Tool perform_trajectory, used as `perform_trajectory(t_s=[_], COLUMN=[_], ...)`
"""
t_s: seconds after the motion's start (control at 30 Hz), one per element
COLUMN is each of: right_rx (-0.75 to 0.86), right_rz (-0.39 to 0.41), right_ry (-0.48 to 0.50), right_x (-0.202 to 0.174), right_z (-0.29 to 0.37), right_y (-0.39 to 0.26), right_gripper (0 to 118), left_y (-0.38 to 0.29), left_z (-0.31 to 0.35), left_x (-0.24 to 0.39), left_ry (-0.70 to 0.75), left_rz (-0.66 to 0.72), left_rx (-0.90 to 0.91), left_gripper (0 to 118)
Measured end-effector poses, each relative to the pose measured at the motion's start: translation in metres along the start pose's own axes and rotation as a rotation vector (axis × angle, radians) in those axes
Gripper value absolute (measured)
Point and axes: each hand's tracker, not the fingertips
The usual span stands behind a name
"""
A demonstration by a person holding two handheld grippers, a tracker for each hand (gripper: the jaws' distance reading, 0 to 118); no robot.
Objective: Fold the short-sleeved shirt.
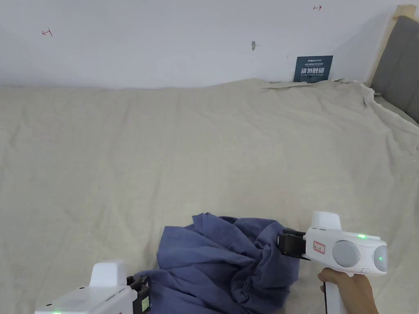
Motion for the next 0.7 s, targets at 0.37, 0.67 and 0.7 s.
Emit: perform_trajectory(t_s=[0.37,0.67,0.7], right_rx=[0.035,0.24,0.257], right_rz=[0.025,0.088,0.089], right_ry=[0.026,0.064,0.069], right_x=[-0.032,-0.061,-0.064], right_z=[0.042,0.152,0.164], right_y=[-0.018,0.019,0.025], right_gripper=[2,2,2], left_y=[-0.004,0.026,0.034], left_z=[0.002,0.013,0.016], left_x=[-0.006,-0.02,-0.022], left_ry=[-0.008,-0.046,-0.045], left_rz=[0.027,0.11,0.115], left_rx=[0.008,0.096,0.109], left_gripper=[3,3,3])
